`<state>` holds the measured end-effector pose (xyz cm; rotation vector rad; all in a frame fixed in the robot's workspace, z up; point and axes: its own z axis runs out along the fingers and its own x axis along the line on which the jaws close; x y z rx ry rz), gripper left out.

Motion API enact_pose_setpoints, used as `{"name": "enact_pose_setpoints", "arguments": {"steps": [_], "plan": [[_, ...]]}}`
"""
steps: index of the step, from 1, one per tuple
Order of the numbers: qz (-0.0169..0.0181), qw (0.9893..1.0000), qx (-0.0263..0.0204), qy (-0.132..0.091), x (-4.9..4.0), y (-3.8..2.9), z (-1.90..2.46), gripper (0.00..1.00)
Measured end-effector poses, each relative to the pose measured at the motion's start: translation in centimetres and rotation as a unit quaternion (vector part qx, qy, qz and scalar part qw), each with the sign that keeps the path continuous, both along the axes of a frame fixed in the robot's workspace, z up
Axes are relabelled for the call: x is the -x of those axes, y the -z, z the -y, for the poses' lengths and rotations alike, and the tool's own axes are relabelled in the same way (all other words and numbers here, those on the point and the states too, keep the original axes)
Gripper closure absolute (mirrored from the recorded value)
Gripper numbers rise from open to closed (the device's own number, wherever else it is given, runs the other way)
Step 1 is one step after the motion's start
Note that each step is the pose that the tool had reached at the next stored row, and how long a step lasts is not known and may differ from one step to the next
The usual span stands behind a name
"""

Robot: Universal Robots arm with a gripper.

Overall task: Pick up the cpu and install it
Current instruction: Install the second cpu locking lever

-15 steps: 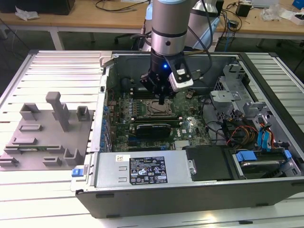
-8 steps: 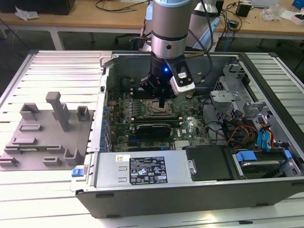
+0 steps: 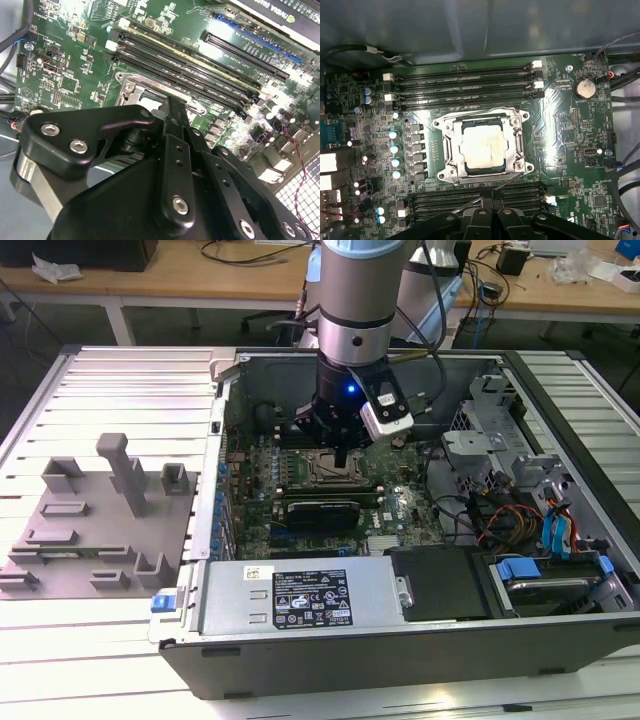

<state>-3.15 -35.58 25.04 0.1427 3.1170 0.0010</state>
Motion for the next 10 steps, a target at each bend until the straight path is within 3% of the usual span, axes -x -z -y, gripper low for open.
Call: {"name": "enact_pose_setpoints", "arguments": {"steps": [10], "plan": [[0.0000,1.0000,0.0001,0.000,0.30,0.32,0.00,0.89]]}}
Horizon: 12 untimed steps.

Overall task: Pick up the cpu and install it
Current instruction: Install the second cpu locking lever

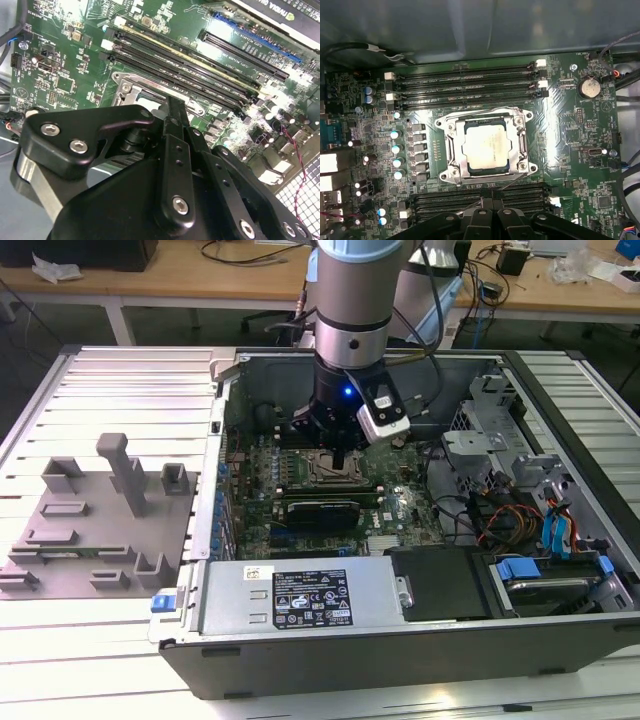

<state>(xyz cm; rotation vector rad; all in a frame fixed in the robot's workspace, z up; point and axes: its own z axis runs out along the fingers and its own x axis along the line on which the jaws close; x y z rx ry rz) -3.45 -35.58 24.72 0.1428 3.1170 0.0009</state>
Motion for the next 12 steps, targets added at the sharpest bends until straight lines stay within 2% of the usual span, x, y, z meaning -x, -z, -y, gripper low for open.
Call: {"name": "enact_pose_setpoints", "arguments": {"steps": [2,9,12], "plan": [[0.0000,1.0000,0.0000,0.000,0.08,0.01,0.00,0.89],[0.0006,1.0000,0.0000,0.000,1.28,0.35,0.01,0.89],[0.0006,1.0000,0.0001,-0.001,1.46,0.43,0.03,0.89]]}}
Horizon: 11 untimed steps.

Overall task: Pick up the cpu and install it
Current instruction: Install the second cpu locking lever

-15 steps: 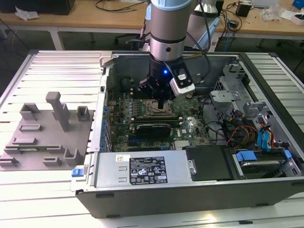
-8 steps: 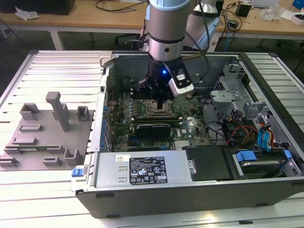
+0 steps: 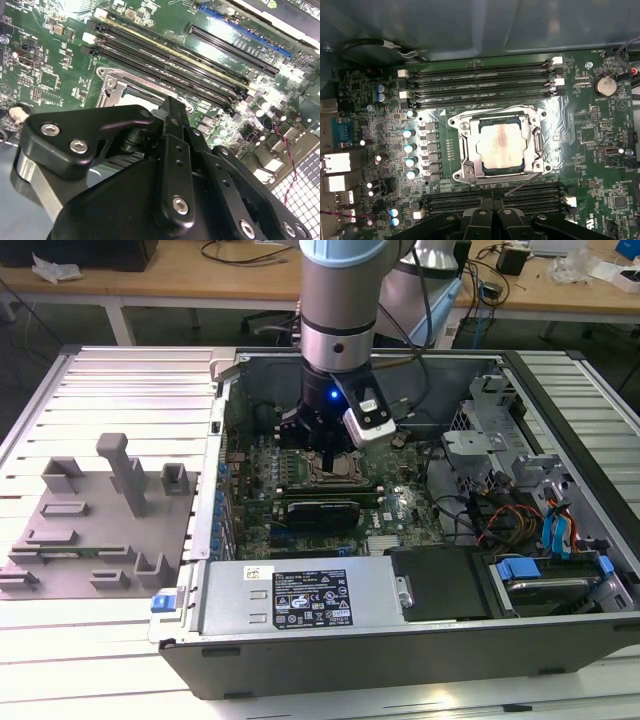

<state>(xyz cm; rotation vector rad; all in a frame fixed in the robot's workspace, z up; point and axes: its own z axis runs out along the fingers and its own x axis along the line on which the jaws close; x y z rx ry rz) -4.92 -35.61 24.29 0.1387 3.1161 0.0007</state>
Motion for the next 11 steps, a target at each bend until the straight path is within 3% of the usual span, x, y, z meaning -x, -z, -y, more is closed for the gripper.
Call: {"name": "enact_pose_setpoints", "arguments": {"steps": [2,6,11], "plan": [[0.0001,1.0000,-0.0001,-0.003,0.00,0.02,0.07,0.89],[0.0001,1.0000,-0.0001,-0.008,0.05,0.08,0.63,0.89],[0.0000,1.0000,0.0001,-0.008,0.43,0.28,0.70,0.89]]}}
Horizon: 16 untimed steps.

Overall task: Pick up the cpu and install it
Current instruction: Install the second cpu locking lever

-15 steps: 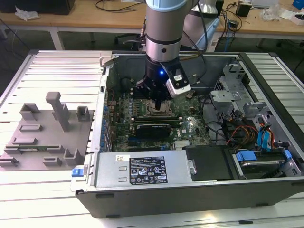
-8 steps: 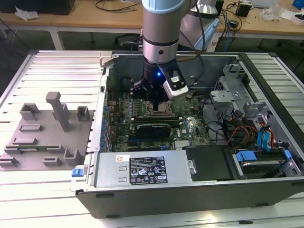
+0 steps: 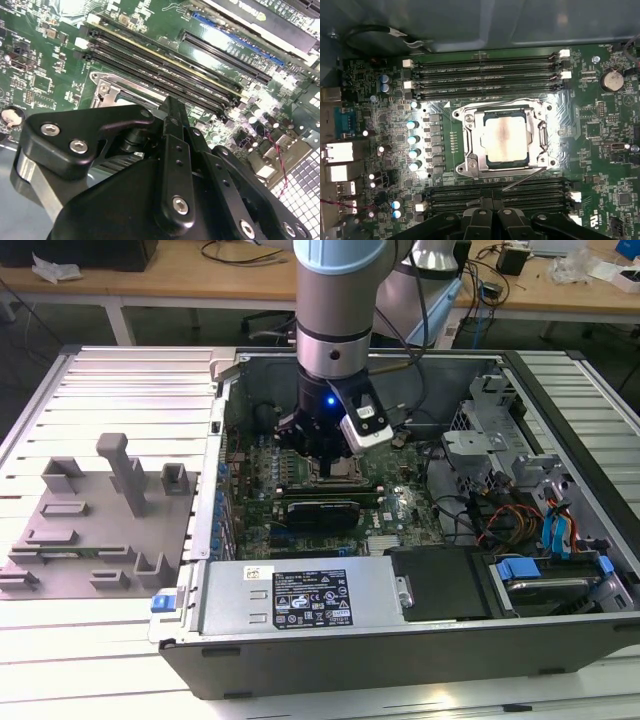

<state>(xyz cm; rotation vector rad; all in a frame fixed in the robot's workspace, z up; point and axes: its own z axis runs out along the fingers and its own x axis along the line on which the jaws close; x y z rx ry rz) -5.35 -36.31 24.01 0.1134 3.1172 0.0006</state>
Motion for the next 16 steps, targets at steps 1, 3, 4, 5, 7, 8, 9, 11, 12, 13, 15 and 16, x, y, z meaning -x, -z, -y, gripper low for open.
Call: {"name": "enact_pose_setpoints", "arguments": {"steps": [1,3,4,5,7,8,9,11,12,13,15,16], "plan": [[0.0000,1.0000,0.0000,0.000,0.00,0.01,0.00,0.89],[0.0002,1.0000,-0.0003,0.000,0.00,0.08,-0.01,0.89],[0.0001,1.0000,-0.0002,0.000,0.01,0.21,-0.01,0.89],[0.0000,1.0000,0.0000,0.000,0.02,0.22,0.00,0.89],[0.0001,1.0000,-0.0001,0.000,0.02,0.25,0.00,0.89],[0.0001,1.0000,-0.0001,0.000,0.02,0.26,-0.01,0.89],[0.0001,1.0000,-0.0001,0.000,0.02,0.26,-0.01,0.89],[0.0001,1.0000,-0.0001,0.000,0.02,0.26,0.00,0.89],[0.0001,1.0000,-0.0001,0.000,0.02,0.26,0.00,0.89],[0.0001,1.0000,-0.0001,0.000,0.02,0.27,0.00,0.89],[0.0001,1.0000,-0.0001,0.000,0.02,0.29,-0.01,0.89],[0.0001,1.0000,-0.0002,0.000,0.02,0.31,0.00,0.89]]}}
